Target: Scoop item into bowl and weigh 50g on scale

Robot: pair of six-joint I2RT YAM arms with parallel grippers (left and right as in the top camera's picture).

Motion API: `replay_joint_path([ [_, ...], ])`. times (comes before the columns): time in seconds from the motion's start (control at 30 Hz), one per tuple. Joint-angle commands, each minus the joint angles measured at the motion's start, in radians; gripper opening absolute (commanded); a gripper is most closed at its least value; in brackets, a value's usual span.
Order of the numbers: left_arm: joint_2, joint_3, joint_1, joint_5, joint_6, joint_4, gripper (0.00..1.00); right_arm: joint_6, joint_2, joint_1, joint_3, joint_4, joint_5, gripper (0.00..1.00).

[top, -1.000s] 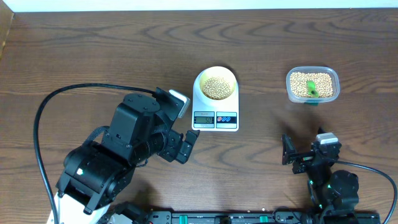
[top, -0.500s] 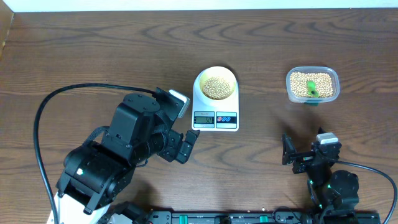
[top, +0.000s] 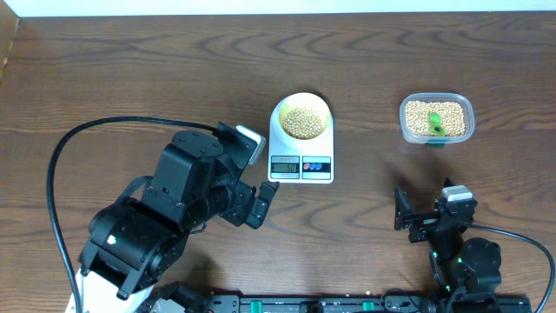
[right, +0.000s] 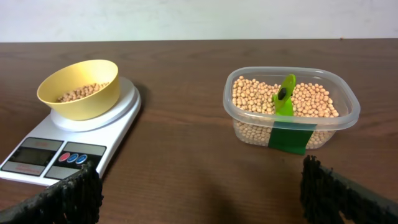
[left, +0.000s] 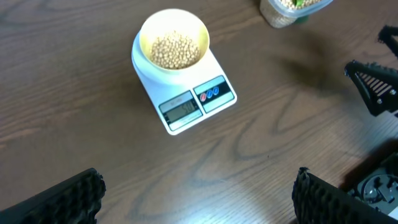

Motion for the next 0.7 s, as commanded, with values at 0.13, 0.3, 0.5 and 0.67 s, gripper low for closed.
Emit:
replay_joint_path([
  [0.13, -0.183, 0.005, 0.013, -0.032, 0.025, 0.045, 0.99, 0.009, -0.01, -0.006, -0.005, -0.001, -0.003, 0.99],
  [0.3, -0.418, -0.029, 0.142, -0.036, 0.109, 0.049, 0.99, 0.009, -0.01, -0.006, -0.005, -0.001, -0.003, 0.99],
  [0.5, -0.588, -0.229, 0.295, -0.028, 0.171, 0.239, 0.99, 0.009, -0.01, -0.006, -0.005, -0.001, -0.003, 0.99],
  [0.67, -0.725, -0.663, 0.402, 0.139, 0.171, 0.733, 0.99, 0.009, -0.01, -0.006, -0.005, -0.001, -0.003, 0.99],
])
